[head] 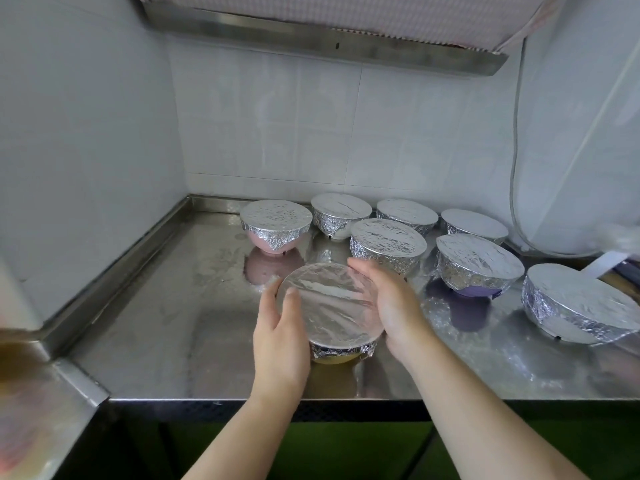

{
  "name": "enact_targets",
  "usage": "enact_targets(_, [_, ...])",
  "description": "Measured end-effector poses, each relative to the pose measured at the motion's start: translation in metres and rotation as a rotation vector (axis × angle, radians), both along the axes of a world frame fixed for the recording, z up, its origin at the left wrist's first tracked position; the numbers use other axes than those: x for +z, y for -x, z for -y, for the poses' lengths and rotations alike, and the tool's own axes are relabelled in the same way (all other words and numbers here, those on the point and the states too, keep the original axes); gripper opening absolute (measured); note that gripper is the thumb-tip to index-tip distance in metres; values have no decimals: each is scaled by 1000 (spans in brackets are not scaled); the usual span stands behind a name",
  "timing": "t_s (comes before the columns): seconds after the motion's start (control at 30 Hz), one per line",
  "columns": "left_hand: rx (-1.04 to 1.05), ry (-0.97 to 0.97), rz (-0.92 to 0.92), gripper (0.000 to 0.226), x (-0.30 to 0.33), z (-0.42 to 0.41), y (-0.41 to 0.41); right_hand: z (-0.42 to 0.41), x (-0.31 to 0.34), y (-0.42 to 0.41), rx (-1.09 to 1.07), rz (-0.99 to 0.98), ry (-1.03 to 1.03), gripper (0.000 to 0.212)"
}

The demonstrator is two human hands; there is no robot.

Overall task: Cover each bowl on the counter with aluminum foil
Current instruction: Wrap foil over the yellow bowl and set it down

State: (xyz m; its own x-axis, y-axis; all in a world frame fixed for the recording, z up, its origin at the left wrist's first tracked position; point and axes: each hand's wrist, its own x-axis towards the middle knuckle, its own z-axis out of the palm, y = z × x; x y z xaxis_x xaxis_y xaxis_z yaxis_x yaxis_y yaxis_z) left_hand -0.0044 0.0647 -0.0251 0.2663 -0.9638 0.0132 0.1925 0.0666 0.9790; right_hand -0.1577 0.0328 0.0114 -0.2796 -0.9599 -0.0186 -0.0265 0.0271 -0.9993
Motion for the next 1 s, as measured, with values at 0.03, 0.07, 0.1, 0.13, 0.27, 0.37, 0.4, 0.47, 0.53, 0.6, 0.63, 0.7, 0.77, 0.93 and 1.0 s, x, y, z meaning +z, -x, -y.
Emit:
enact_targets(0.03, [2,-6,-3,42,-1,-1,3,1,-2,0,14,-34,-12,27])
enact_targets(0.07, [10,-11,-14,42,-3,-1,4,2,-3,-1,14,-53,-23,28])
enact_targets(0.1, [11,-16,-19,40,-3,-1,4,3,-5,-1,3,-57,-32,28])
enact_targets(0.13, [2,-26,-18,36,-3,-1,4,3,-5,-1,-5,-55,-41,28])
enact_targets(0.27, [-42,-42,30,29,3,-1,0,9,0,6,40,-209,-57,35])
enact_targets(0.37, [-38,-47,50,34,-3,-1,-2,15,16,8,164,-561,68,40])
enact_targets(0.4, [-35,-43,59,36,-5,-2,-2,20,21,6,233,-656,99,42])
enact_targets(0.47, [-18,-40,79,38,-7,-3,-2,27,24,3,319,-787,62,46])
enact_targets(0.53, [-16,-40,89,39,-6,-3,-2,35,21,4,332,-835,0,47])
enact_targets(0.6, [-26,-31,93,39,-4,-3,-2,40,14,9,326,-781,-21,43])
enact_targets(0.63, [-32,-28,93,39,-4,-3,-2,40,12,11,320,-741,-22,42])
enact_targets(0.7, [-47,-24,95,38,-3,-3,-2,42,10,12,315,-656,-6,42])
enact_targets(0.77, [-61,-24,113,36,-1,-2,-4,44,10,11,317,-544,-32,42])
enact_targets(0.93, [-90,-42,58,43,18,16,-14,34,7,15,325,-511,-86,50])
enact_targets(1.0, [-127,-59,30,49,28,26,-15,32,4,16,275,-486,-58,49])
